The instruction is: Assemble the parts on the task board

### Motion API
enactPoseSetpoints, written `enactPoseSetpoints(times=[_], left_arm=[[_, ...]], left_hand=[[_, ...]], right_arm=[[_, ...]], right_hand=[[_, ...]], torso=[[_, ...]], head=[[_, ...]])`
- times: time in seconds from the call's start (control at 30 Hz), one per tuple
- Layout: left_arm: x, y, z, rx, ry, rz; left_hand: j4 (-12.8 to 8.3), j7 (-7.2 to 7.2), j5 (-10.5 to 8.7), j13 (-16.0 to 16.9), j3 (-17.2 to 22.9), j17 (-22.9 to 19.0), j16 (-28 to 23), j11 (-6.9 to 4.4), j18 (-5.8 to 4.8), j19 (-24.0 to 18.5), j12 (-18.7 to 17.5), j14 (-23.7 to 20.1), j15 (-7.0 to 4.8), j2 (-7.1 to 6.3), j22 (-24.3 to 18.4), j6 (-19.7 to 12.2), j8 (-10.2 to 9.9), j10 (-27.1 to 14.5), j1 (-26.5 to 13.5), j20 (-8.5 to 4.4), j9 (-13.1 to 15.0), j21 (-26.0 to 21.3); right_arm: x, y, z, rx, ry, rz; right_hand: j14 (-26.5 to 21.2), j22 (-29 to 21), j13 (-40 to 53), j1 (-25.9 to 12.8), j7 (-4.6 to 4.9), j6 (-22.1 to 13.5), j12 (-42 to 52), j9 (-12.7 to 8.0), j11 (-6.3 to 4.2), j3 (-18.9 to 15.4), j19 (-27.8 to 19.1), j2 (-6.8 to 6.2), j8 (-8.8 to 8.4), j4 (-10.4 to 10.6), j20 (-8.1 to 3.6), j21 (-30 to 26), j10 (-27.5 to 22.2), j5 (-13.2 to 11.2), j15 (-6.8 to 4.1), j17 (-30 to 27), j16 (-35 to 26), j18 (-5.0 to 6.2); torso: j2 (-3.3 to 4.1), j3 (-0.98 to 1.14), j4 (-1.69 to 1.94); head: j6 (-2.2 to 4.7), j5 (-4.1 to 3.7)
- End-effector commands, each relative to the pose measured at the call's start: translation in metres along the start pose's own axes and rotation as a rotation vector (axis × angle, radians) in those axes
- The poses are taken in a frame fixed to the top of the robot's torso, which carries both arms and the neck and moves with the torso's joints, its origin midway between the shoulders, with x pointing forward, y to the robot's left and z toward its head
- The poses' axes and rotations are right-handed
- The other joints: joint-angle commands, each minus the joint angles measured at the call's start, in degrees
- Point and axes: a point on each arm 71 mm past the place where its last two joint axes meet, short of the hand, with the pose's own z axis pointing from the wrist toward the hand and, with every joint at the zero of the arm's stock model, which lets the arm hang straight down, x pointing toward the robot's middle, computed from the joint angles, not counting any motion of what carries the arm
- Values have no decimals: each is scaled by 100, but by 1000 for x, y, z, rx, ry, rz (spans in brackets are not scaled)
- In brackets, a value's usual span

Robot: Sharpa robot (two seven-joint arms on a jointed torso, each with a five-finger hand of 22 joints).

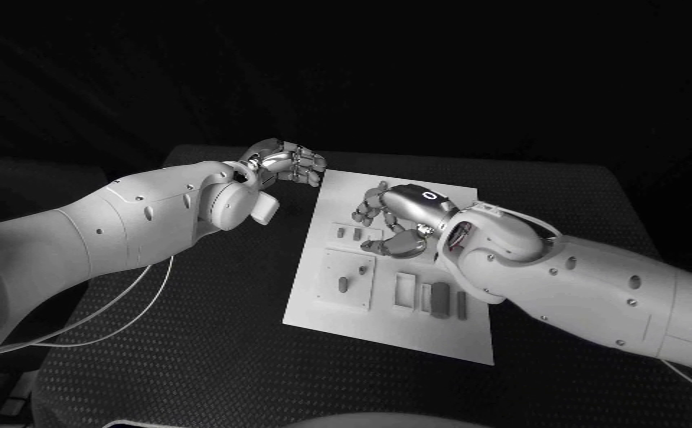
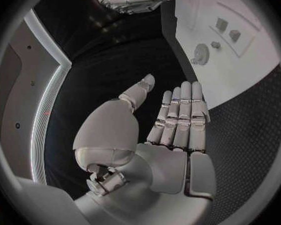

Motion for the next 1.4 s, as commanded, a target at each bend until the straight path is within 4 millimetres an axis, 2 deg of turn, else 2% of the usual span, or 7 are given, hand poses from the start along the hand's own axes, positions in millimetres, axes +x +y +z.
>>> enactPoseSetpoints(times=[0.03,0.13,0.17,0.37,0.63,0.83,1.4], left_arm=[[2,-1,2,12,8,-7],[1,0,2,10,3,-10],[0,0,2,10,2,-9],[1,1,3,8,3,-10],[1,1,2,5,4,-12],[0,2,1,4,4,-12],[4,2,1,1,19,-17]], left_hand=[[11,7,28,-9,38,14,-29,5,117,3,48,1,27,6,-8,30,41,53,-77,38,-9,-19],[12,3,28,-9,37,23,-36,-8,118,3,67,4,26,10,-7,39,48,83,-83,38,-11,-19],[12,3,28,-9,37,24,-37,-9,118,3,68,5,26,10,-6,39,49,84,-83,37,-11,-19],[11,2,28,-9,37,27,-39,-11,118,3,72,5,26,10,-6,41,51,89,-84,37,-12,-19],[11,0,28,-11,36,30,-42,-13,118,3,75,6,26,7,-6,43,53,93,-86,37,-13,-19],[12,-1,27,-12,35,33,-44,-15,118,3,78,7,26,7,-5,47,56,98,-89,38,-14,-19],[32,-6,26,-24,21,50,-62,-20,115,1,88,7,30,8,-3,58,66,109,-138,41,-21,-19]], right_arm=[[-13,-18,-10,96,-29,245],[-26,-40,-21,188,3,280],[-28,-47,-25,216,15,287],[-30,-76,-53,378,112,334],[-16,-96,-86,591,300,352],[2,-98,-108,709,451,370],[27,-88,-118,782,517,408]], right_hand=[[-105,75,273,-85,-90,224,298,113,-165,-76,-119,138,170,-10,21,-67,312,-24,-178,-116,-96,86],[-76,23,1569,-232,-213,291,1429,501,-426,-254,-87,175,397,-93,50,-194,91,-31,-316,-330,-148,86],[-37,31,2030,-214,-206,296,1898,592,-422,-214,-40,281,424,-76,29,-192,39,-10,-395,-347,-93,86],[87,127,4339,-440,-394,349,4681,1056,-567,-135,297,218,442,163,-175,117,-653,-10,-537,86,975,86],[307,126,4815,-1015,-486,625,5691,1294,-675,-93,607,333,463,751,-386,486,-480,-18,-658,424,1748,86],[520,118,4826,-1204,-547,747,5849,1341,-734,-93,692,468,424,865,-475,582,-366,-21,-719,668,1878,86],[746,110,4760,-1751,-570,920,5987,1138,-761,-113,710,497,147,952,-564,692,-176,-18,-740,935,1966,86]], torso=[[-13,3,-22],[-36,9,-68],[-42,13,-82],[-78,41,-141],[-127,87,-175],[-141,114,-195],[-133,80,-173]], head=[[113,-77],[152,-106],[157,-109],[167,-209],[113,-321],[71,-362],[-31,-529]])
